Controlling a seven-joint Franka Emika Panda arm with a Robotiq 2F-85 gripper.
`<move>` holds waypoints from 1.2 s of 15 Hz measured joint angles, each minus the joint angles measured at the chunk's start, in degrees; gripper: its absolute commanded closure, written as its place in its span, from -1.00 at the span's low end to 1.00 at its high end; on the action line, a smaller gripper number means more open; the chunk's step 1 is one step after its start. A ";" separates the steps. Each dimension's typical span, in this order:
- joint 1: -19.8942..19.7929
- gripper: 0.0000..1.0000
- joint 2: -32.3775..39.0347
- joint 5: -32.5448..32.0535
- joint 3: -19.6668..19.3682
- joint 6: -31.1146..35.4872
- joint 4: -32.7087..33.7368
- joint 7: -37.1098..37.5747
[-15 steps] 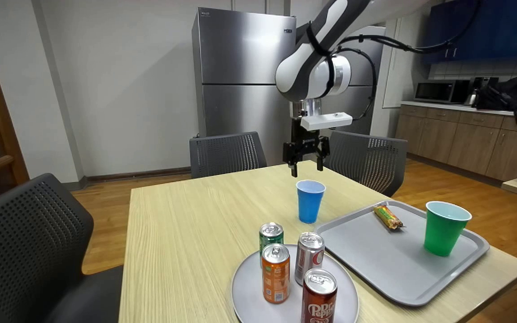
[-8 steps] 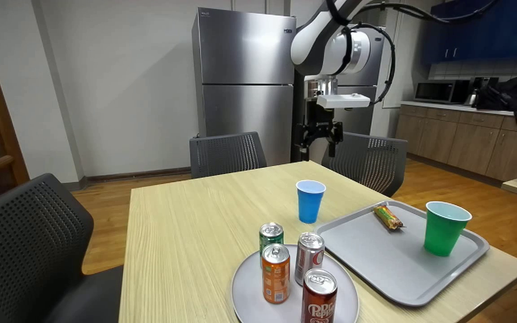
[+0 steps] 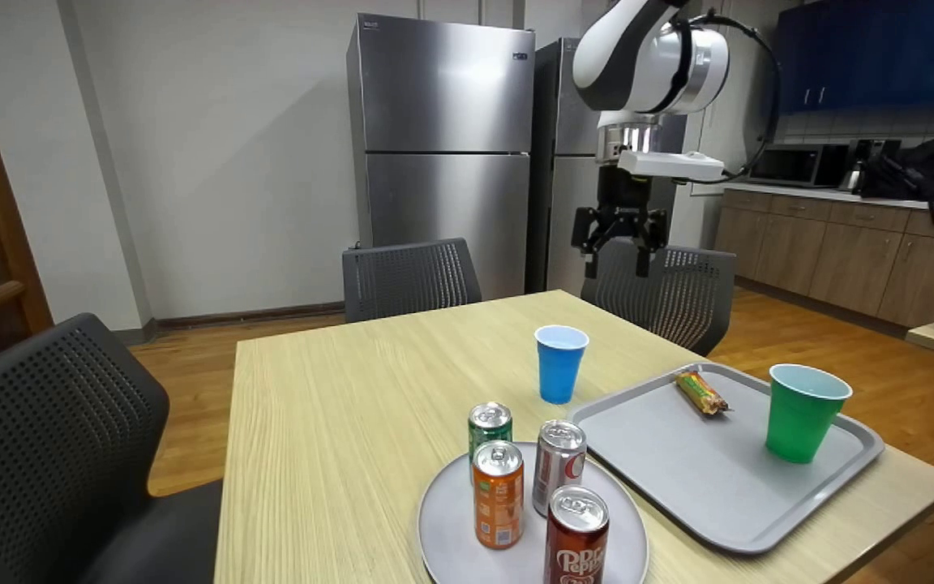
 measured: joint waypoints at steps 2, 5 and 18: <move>-0.79 -1.00 -1.85 0.05 -0.99 0.17 -2.35 0.25; -1.93 -1.00 -4.35 0.05 -2.99 2.10 -6.13 1.72; -3.72 -1.00 -7.49 -0.01 -9.77 13.48 -17.81 12.72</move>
